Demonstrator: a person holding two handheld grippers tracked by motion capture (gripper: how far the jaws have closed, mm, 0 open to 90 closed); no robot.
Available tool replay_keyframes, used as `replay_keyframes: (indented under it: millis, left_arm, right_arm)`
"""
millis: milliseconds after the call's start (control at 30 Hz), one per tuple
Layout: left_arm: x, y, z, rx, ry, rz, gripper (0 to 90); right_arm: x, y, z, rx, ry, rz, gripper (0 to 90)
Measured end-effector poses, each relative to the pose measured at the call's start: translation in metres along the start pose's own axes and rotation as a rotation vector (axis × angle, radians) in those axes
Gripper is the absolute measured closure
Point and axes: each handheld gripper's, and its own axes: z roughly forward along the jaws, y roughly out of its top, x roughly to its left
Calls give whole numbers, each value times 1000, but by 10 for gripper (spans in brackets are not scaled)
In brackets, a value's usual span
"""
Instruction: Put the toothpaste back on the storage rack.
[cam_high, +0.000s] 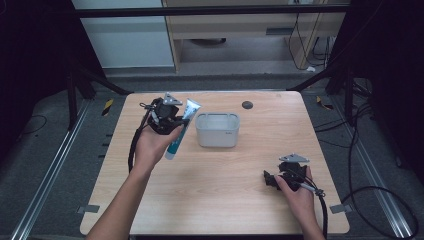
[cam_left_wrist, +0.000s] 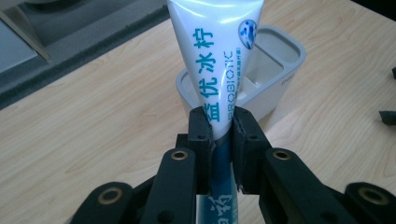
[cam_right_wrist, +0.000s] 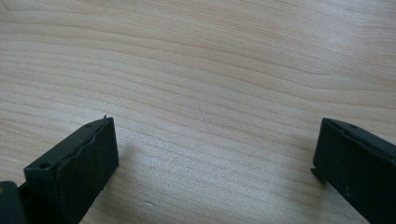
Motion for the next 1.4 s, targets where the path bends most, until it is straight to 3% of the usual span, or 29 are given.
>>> replay_keyframes:
  millis: [267,767,1400]
  left_arm:
    - [0,12,0,-28,12,2,789]
    - [-17,34,6,-90,34,-2,789]
    - [-36,46,9,-155,60,-14,789]
  right_arm:
    - [0,0,0,0,0,0,4]
    - [0,0,0,0,0,-1,4]
    - [0,0,0,1,-1,-2,4]
